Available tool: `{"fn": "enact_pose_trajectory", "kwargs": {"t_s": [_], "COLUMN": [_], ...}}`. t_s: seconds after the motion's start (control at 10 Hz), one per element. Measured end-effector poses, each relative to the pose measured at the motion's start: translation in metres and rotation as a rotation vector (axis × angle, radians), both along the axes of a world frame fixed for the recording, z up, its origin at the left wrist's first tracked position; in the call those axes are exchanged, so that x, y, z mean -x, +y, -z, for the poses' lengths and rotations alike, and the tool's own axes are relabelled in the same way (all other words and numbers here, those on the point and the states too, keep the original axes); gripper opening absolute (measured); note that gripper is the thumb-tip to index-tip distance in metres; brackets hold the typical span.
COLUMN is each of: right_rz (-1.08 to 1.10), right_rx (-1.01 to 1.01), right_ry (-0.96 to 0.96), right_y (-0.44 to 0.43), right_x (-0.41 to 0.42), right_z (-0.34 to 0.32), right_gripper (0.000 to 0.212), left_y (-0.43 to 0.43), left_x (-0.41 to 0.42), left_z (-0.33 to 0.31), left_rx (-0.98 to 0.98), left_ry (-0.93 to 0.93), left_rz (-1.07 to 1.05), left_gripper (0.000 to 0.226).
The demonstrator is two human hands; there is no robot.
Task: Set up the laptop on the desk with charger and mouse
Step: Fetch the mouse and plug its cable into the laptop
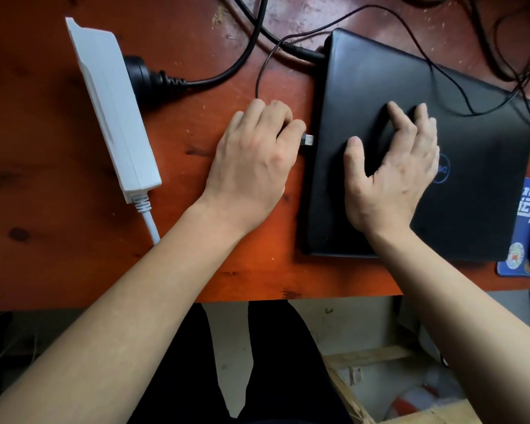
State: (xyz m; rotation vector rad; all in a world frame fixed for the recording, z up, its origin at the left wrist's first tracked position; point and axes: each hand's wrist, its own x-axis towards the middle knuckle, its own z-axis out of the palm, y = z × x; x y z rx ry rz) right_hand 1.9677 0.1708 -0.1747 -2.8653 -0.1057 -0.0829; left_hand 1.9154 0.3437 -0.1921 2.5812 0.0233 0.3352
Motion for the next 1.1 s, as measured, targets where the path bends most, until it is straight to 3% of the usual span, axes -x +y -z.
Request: {"fn": "enact_pose_trajectory", "kwargs": {"t_s": [0.9, 1.1], "right_rz": [0.011, 0.011], "right_rx": [-0.014, -0.007], "right_ry": [0.006, 0.006], "right_y": [-0.002, -0.002], "right_x": [-0.001, -0.001], "right_z": [0.002, 0.001], "right_gripper": [0.069, 0.068], "left_y": [0.002, 0.004], "left_x": [0.004, 0.000], "left_z": [0.003, -0.004], "left_rx": [0.024, -0.125], "left_ry": [-0.024, -0.075], "left_rz": [-0.043, -0.017], "left_gripper": [0.019, 0.024]}}
